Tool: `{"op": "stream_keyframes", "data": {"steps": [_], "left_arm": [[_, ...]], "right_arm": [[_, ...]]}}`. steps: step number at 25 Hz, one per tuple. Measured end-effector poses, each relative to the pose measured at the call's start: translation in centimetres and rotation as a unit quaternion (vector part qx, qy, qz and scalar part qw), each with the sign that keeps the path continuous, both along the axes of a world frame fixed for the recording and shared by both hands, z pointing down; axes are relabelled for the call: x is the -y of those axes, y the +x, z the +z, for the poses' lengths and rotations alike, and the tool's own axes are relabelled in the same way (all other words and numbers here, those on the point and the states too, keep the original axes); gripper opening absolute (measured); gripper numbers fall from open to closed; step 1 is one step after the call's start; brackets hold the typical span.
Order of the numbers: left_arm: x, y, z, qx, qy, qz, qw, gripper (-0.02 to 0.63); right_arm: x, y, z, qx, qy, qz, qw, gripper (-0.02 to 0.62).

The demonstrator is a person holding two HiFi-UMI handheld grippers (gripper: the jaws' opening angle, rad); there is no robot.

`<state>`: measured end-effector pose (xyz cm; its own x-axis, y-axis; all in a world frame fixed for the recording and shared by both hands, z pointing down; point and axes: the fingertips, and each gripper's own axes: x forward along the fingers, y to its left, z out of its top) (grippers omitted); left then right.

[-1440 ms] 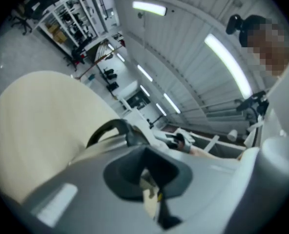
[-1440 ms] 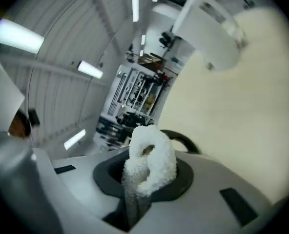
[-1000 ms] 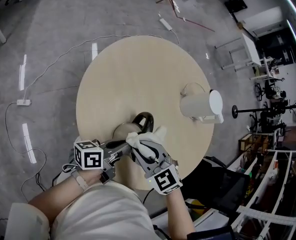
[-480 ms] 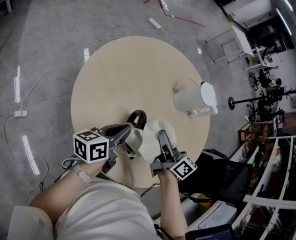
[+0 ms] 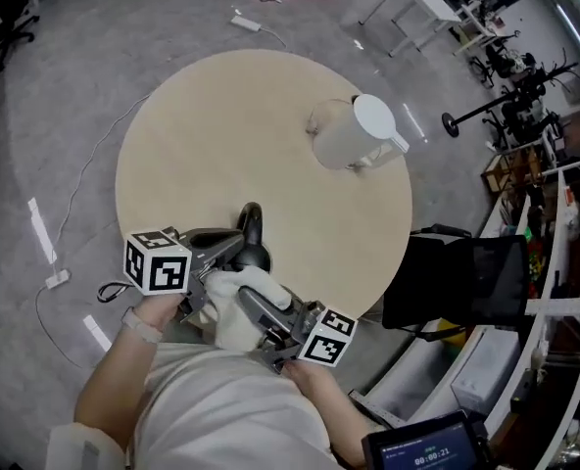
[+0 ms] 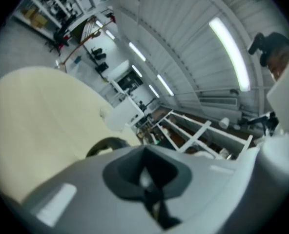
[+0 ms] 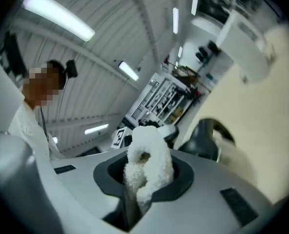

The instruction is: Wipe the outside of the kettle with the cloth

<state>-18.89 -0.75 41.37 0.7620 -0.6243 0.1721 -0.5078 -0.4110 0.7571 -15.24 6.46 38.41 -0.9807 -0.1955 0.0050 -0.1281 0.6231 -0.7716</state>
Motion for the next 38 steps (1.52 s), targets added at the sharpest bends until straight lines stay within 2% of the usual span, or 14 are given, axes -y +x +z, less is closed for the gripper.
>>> {"op": "stream_keyframes", "data": {"steps": [3,5,7,9,10,13,16,19,23,26,29,31,34,38], "left_arm": [[0.1,1.2,-3.2,0.098,0.069,0.008,0.9927,-0.014],[-0.5,4.5,-3.0,0.196,0.118,0.075,0.9706,-0.014],[-1.6,8.0,-0.7,0.306,0.158,0.151,0.9267,-0.012],[-2.4,9.6,1.5,0.396,0.179,0.186,0.8813,-0.012],[-2.5,9.6,2.1,0.420,0.181,0.187,0.8695,-0.012],[-2.4,9.3,2.0,0.429,0.183,0.172,0.8675,-0.002],[-2.0,9.4,2.1,0.429,0.175,0.176,0.8685,-0.002],[-1.7,9.6,2.5,0.428,0.171,0.177,0.8694,-0.002],[-1.6,9.7,2.6,0.434,0.175,0.168,0.8677,-0.002],[-1.6,9.7,2.5,0.438,0.180,0.162,0.8658,-0.002],[-1.7,9.6,2.4,0.438,0.181,0.160,0.8660,-0.002],[-1.9,9.4,2.2,0.437,0.182,0.159,0.8664,-0.002],[-2.1,9.0,2.1,0.434,0.183,0.156,0.8681,-0.002],[-2.4,8.9,2.3,0.436,0.194,0.152,0.8658,-0.002]], "right_arm": [[6.9,4.2,-5.2,-0.035,0.158,0.118,0.980,0.075],[11.0,5.5,-6.5,-0.063,0.213,0.123,0.967,0.075],[11.6,3.1,-4.6,-0.122,0.255,0.002,0.959,0.075],[9.1,-0.6,-1.4,-0.172,0.291,-0.163,0.927,0.075],[8.0,-2.1,0.1,-0.183,0.283,-0.223,0.915,0.075],[8.1,-4.2,3.6,-0.215,0.215,-0.295,0.906,0.074],[10.5,-5.3,5.5,-0.237,0.239,-0.270,0.902,0.075],[15.3,-5.7,7.7,-0.242,0.214,-0.201,0.925,0.075],[20.5,-6.0,13.2,-0.202,0.001,-0.146,0.968,0.074],[22.2,-3.8,20.0,-0.256,-0.091,-0.105,0.957,0.075],[20.5,-1.0,25.0,-0.320,-0.089,-0.096,0.938,0.075],[19.8,0.1,24.7,-0.282,-0.104,-0.056,0.952,0.074],[20.6,2.5,19.8,-0.150,-0.137,0.049,0.978,0.074],[17.6,7.8,11.0,-0.053,-0.079,0.130,0.987,0.074]]}}
